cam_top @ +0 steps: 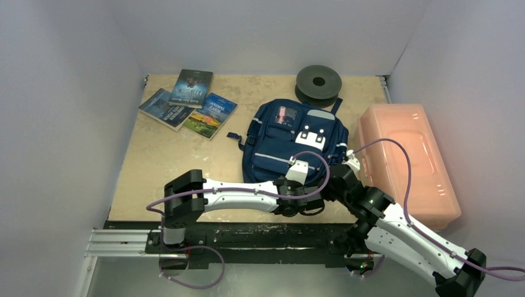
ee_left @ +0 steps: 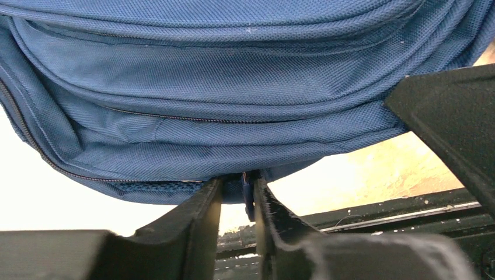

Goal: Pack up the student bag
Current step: Unzip the student bag at the center of the board.

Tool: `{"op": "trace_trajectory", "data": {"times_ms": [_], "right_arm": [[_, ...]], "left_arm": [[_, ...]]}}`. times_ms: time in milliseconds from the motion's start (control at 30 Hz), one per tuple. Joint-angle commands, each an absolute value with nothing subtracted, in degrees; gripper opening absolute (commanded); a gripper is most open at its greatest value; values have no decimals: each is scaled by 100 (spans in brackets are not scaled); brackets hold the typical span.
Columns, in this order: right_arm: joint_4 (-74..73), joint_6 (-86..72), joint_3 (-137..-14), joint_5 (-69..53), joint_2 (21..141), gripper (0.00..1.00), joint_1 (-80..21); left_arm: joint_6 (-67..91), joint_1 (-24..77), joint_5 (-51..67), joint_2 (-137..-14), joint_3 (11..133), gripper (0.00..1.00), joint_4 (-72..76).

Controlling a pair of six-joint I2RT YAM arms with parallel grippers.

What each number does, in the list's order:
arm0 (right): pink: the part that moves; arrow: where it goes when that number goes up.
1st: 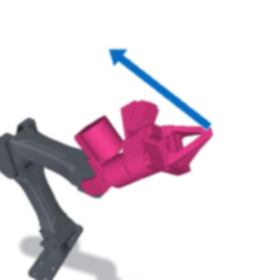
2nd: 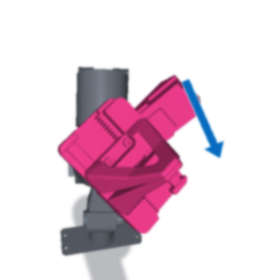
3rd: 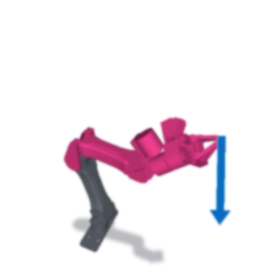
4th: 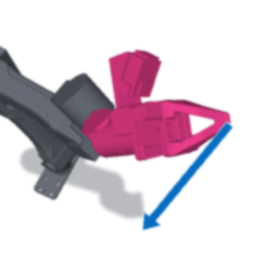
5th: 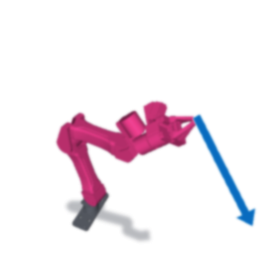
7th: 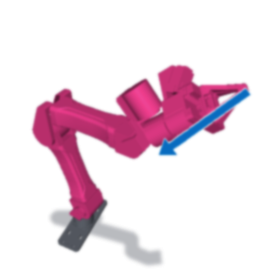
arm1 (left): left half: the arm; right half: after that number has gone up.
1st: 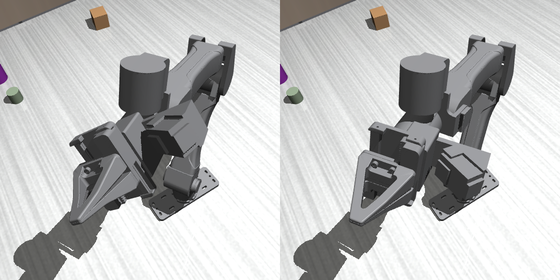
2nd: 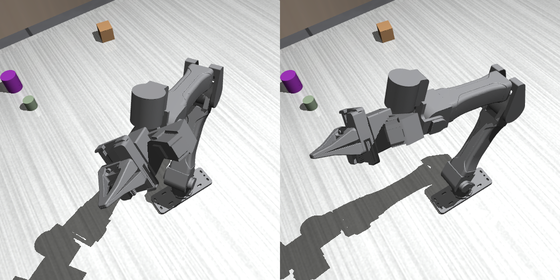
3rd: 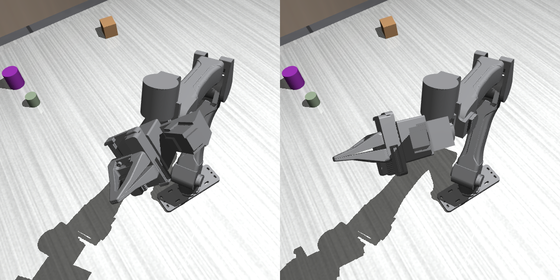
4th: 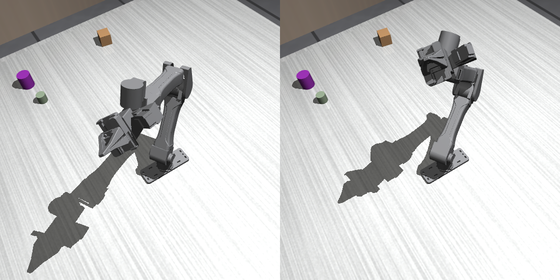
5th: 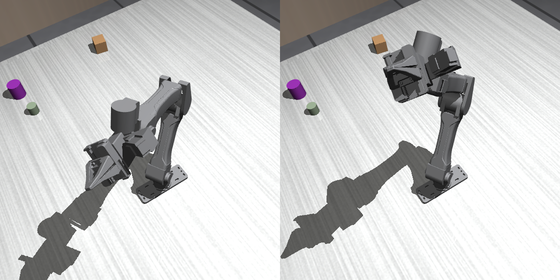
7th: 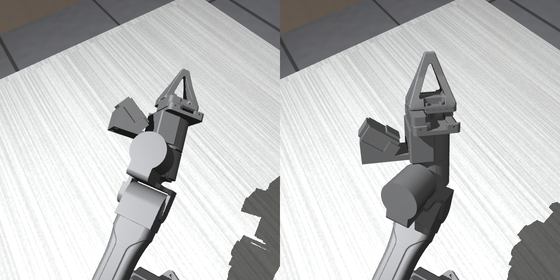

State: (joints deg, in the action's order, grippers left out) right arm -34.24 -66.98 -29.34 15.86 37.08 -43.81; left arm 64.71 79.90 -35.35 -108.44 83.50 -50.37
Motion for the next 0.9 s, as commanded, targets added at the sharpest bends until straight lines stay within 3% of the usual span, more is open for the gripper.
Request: {"op": "trace_trajectory", "data": {"times_ms": [0,100,333,500,867], "right_arm": [[-3407,-6877,-3177,1839,3581,0,-4372],[-3620,-6983,-3142,2121,3483,0,-4369],[-3951,-7053,-3297,2869,3594,0,-4365],[-4066,-6791,-3371,2963,3513,0,-4348],[-4301,-6487,-3371,2933,3271,0,-4332]], "left_arm": [[6664,7963,-3748,-10853,8596,19,-5431],[6672,7910,-3791,-10534,8210,0,-5455],[5986,7637,-3543,-8703,6082,0,-4710],[5022,6823,-3126,-7523,4756,0,-3937],[4634,3932,-2597,-7361,4291,0,-2675]]}}
